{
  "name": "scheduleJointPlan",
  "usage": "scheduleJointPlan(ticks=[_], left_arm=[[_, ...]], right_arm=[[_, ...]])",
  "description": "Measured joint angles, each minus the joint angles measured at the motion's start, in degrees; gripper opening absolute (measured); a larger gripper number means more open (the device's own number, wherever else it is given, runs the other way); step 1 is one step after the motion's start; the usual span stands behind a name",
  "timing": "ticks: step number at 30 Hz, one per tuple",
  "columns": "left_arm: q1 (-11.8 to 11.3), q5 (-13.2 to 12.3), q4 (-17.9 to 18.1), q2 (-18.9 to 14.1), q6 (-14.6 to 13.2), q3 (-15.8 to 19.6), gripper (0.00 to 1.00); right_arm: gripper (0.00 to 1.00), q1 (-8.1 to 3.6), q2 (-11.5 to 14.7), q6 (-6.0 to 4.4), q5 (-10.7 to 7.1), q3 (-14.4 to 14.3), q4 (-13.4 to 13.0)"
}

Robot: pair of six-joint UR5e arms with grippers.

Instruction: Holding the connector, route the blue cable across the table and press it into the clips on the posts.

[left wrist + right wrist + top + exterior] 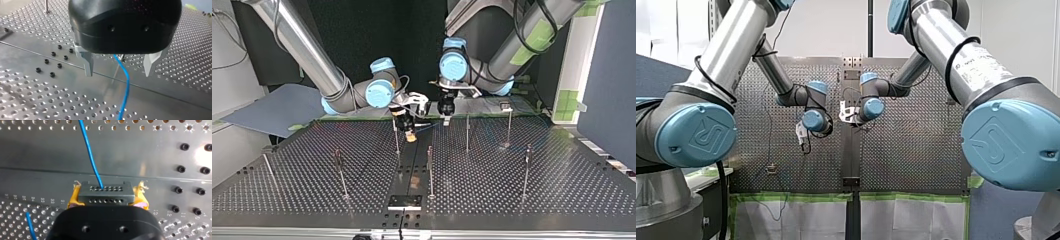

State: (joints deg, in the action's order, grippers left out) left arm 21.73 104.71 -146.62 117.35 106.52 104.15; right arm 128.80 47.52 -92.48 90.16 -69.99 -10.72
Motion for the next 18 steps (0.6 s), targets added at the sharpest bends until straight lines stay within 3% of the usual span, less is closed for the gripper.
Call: scheduleJointPlan(ticks=[18], left_arm=[[-0.2,1.8,-1.2,7.5,2.2,-7.1,1.0]], right_arm=[[0.0,-0.06,0.0,0.0,-0.6,0.0,0.1]])
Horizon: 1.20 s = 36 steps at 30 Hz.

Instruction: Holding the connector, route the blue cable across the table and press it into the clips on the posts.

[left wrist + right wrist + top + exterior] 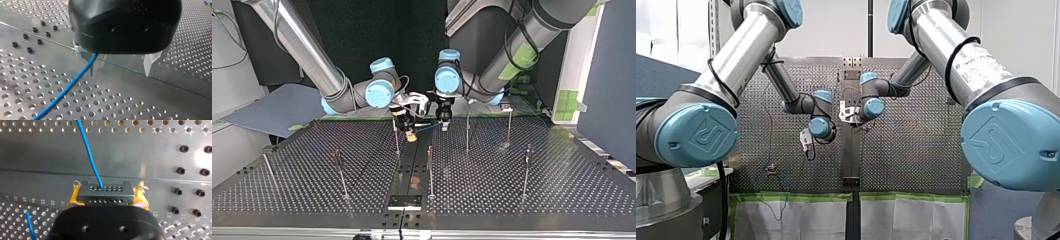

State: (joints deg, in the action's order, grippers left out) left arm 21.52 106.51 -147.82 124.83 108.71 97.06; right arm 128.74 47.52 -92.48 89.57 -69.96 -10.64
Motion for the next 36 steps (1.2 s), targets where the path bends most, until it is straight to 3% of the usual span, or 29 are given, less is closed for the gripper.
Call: scheduleJointPlan(ticks=[10,11,13,14,15,16,17,18,19,20,36], left_arm=[[-0.2,0.8,0.4,0.4,-0.1,-0.2,1.0],[-0.1,1.2,0.4,0.4,-0.1,-0.2,0.86],[0.0,1.9,0.4,0.4,-0.2,-0.2,0.8],[0.0,2.3,0.4,0.4,-0.2,-0.2,0.56],[0.1,2.5,0.4,0.4,-0.2,-0.2,0.56],[0.1,2.6,0.4,0.4,-0.3,-0.2,0.44],[0.2,2.7,0.4,0.4,-0.4,-0.2,0.25],[0.2,2.8,0.4,0.4,-0.5,-0.2,0.25],[0.3,2.8,0.3,0.4,-0.5,-0.2,0.07],[0.3,2.9,0.3,0.4,-0.6,-0.2,0.0],[0.6,4.8,-2.0,-1.0,-0.3,-0.2,0.0]], right_arm=[[0.0,0.0,0.0,0.0,-0.01,0.0,0.0],[0.0,0.0,0.0,0.0,-0.01,0.0,0.0],[0.0,0.0,0.0,0.0,-0.02,0.0,0.0],[0.0,0.0,0.0,0.0,-0.04,0.0,0.0],[0.0,0.0,0.0,0.0,-0.05,0.0,0.0],[0.0,0.01,0.0,0.0,-0.06,0.0,0.0],[0.0,0.01,0.0,0.0,-0.07,0.0,0.0],[0.0,0.02,0.0,0.0,-0.08,0.0,0.0],[0.0,0.02,0.0,0.0,-0.08,0.0,0.1],[0.0,0.02,0.0,0.0,-0.08,0.0,0.1],[0.0,-0.01,0.0,0.1,-0.1,0.0,0.1]])
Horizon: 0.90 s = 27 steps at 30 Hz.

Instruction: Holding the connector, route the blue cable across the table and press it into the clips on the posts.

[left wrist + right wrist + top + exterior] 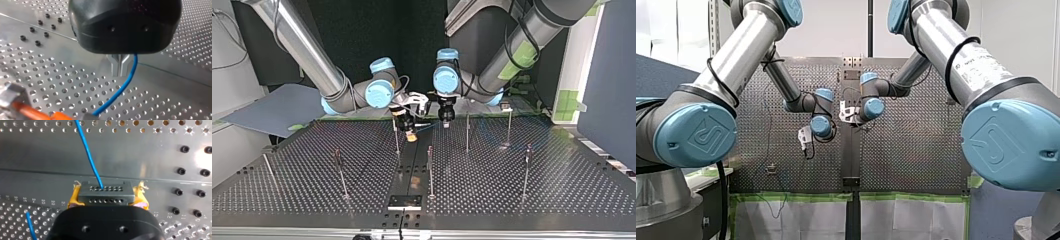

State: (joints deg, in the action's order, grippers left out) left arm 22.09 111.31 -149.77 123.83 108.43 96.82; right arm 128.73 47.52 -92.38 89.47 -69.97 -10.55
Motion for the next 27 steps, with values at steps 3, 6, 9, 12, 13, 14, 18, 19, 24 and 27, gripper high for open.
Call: scheduleJointPlan(ticks=[3,6,9,12,13,14,18,19,24,27], left_arm=[[0.0,0.1,-0.1,0.0,0.1,0.0,0.07],[0.0,0.2,-0.2,0.0,0.3,0.0,0.48],[0.0,0.2,-0.5,0.0,0.4,0.0,0.73],[0.1,0.3,-0.7,-0.1,0.4,0.0,0.82],[0.2,0.3,-0.8,-0.1,0.3,0.0,0.72],[0.3,0.4,-0.8,-0.1,0.3,0.0,0.63],[0.6,1.4,-0.8,-0.1,0.1,0.0,0.29],[0.7,1.8,-0.8,-0.1,0.1,0.0,0.2],[1.1,3.6,-0.8,-0.1,-0.1,0.0,0.01],[1.4,4.5,-0.9,-0.1,-0.1,0.0,0.01]], right_arm=[[0.0,-0.03,0.0,-0.05,0.01,0.0,0.0],[0.0,-0.12,0.0,-0.06,0.02,0.0,0.0],[0.0,-0.17,0.0,-0.07,0.02,0.0,0.0],[0.0,-0.18,0.0,-0.09,0.01,0.0,0.0],[0.0,-0.17,0.0,-0.1,0.01,0.0,0.0],[0.0,-0.18,0.0,-0.09,0.01,0.0,0.0],[0.0,-0.21,0.0,-0.1,0.01,0.0,0.0],[0.0,-0.24,0.0,-0.1,0.01,0.0,0.0],[0.0,-0.29,0.0,-0.09,0.01,0.0,0.0],[0.0,-0.3,0.0,-0.06,0.01,0.0,0.0]])
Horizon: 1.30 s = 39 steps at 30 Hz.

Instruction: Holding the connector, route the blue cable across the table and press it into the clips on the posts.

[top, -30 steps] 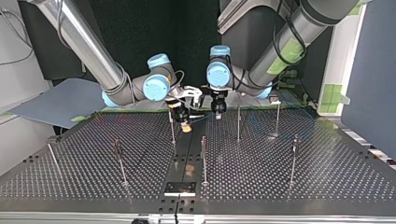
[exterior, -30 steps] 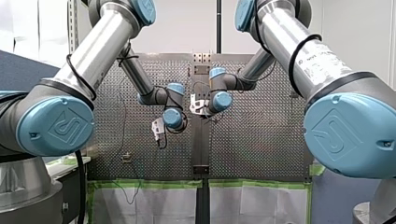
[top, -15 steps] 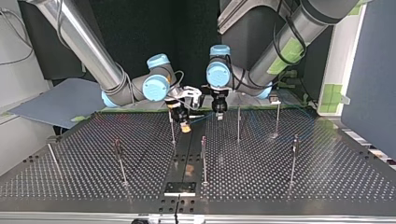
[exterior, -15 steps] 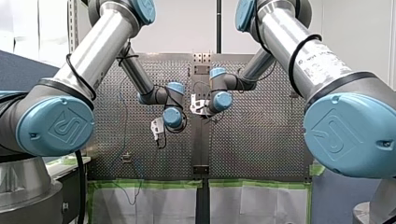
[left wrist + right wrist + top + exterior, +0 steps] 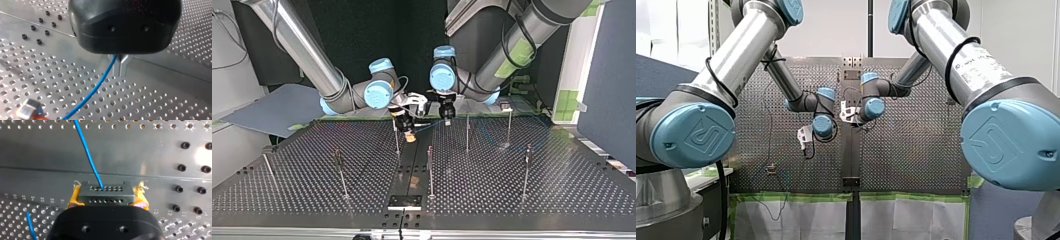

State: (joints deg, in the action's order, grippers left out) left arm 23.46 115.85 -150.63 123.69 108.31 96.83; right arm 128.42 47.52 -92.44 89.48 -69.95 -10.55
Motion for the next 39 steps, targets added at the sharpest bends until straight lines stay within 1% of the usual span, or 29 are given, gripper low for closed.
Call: scheduleJointPlan(ticks=[6,11,14,18,23,30,35,39], left_arm=[[0.5,0.7,0.0,-0.4,0.1,0.0,0.01],[0.9,0.8,-0.3,-2.5,0.3,0.0,0.01],[1.1,0.7,-0.6,-4.0,0.2,0.0,0.01],[1.3,0.8,-1.7,-5.9,0.0,0.1,0.01],[1.8,0.8,-3.2,-8.5,-0.1,0.1,0.01],[2.0,0.8,-5.2,-12.0,-0.6,0.1,0.01],[2.0,0.8,-6.1,-14.3,-0.8,0.1,0.01],[2.1,0.8,-7.1,-16.1,-0.9,0.1,0.01]], right_arm=[[0.0,0.01,0.0,0.17,0.0,0.0,0.0],[0.0,-0.01,0.6,0.26,0.01,0.0,0.6],[0.0,0.0,1.9,0.12,0.01,0.0,1.1],[0.0,-0.02,3.8,-0.5,0.0,0.0,2.3],[0.0,-0.05,6.4,-0.87,0.11,0.0,4.5],[0.0,-0.06,9.9,-2.42,0.17,-0.1,7.9],[0.0,-0.17,12.4,-3.83,0.18,-0.1,10.4],[0.0,-0.21,14.4,-4.39,0.18,-0.1,11.4]])
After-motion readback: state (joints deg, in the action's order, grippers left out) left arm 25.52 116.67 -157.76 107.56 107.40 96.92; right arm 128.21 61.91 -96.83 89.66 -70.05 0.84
